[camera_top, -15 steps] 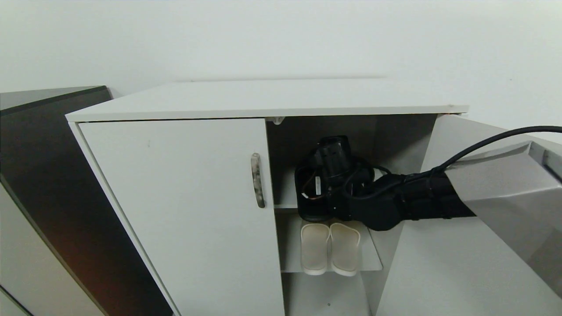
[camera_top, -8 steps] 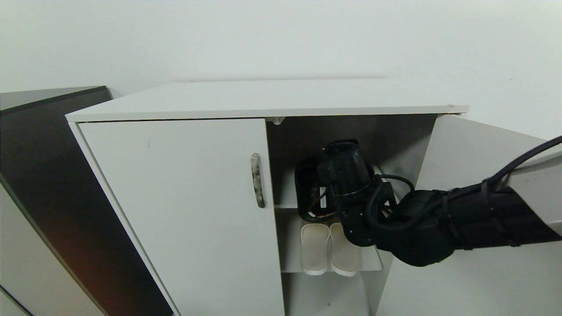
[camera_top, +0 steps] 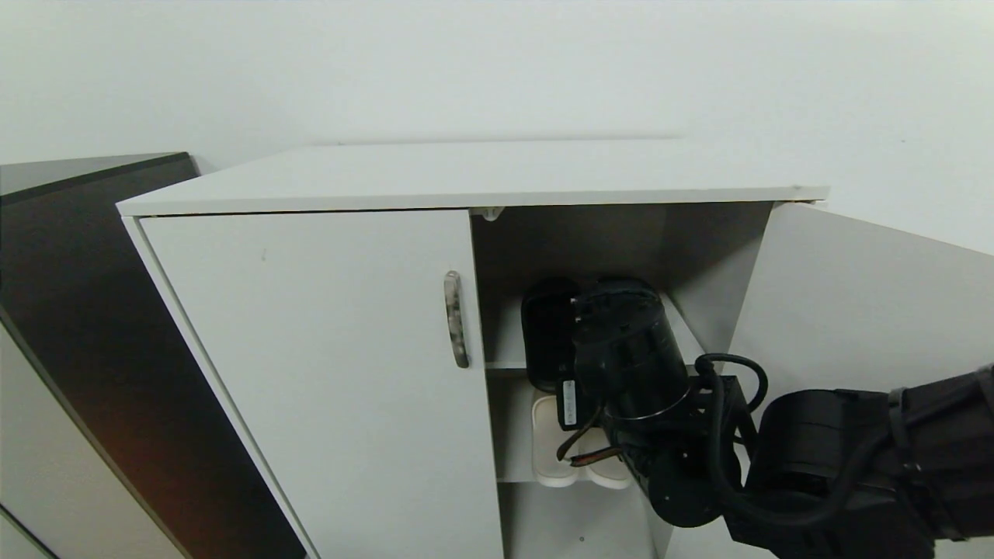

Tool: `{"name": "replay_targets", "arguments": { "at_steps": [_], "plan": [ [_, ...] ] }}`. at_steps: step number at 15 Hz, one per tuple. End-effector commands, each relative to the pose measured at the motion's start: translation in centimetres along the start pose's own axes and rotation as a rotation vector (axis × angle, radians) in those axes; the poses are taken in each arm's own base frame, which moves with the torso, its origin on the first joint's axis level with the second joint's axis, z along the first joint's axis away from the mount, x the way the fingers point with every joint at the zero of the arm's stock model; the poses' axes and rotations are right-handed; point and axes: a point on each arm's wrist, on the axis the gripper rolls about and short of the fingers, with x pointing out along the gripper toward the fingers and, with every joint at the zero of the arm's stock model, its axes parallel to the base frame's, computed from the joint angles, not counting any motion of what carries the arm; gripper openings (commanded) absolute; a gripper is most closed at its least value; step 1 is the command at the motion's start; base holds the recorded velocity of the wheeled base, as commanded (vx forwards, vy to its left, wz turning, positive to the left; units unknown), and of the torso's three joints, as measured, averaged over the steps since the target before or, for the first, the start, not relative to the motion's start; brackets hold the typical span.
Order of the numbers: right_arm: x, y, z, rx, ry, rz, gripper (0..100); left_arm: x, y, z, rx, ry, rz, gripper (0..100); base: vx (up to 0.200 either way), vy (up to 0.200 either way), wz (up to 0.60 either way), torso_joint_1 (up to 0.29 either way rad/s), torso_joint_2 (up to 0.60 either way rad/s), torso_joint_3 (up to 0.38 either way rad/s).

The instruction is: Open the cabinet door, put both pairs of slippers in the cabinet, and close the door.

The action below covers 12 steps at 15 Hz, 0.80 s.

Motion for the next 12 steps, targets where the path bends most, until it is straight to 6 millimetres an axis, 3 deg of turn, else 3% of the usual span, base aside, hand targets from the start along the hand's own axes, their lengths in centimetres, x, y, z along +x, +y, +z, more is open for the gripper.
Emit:
{"name": "replay_targets", "arguments": {
  "at_steps": [1,6,11,12],
  "plan": [
    [-0.6,-0.6,0.1,-0.002,0.005,0.013,0,0.0,0.0,0.0,0.0,0.0,0.0,0,0.0,0.0,0.0,0.0,0.0,0.0],
    [0.8,-0.4,-0.8,-0.009,0.015,-0.011,0,0.0,0.0,0.0,0.0,0.0,0.001,0,0.0,0.0,0.0,0.0,0.0,0.0],
    [0.9,-0.4,-0.8,-0.004,0.006,-0.01,0,0.0,0.0,0.0,0.0,0.0,0.001,0,0.0,0.0,0.0,0.0,0.0,0.0],
    [0.9,-0.4,-0.8,-0.004,0.006,-0.008,0,0.0,0.0,0.0,0.0,0.0,0.001,0,-0.2,0.0,0.0,0.007,0.0,0.002]
  ]
}}
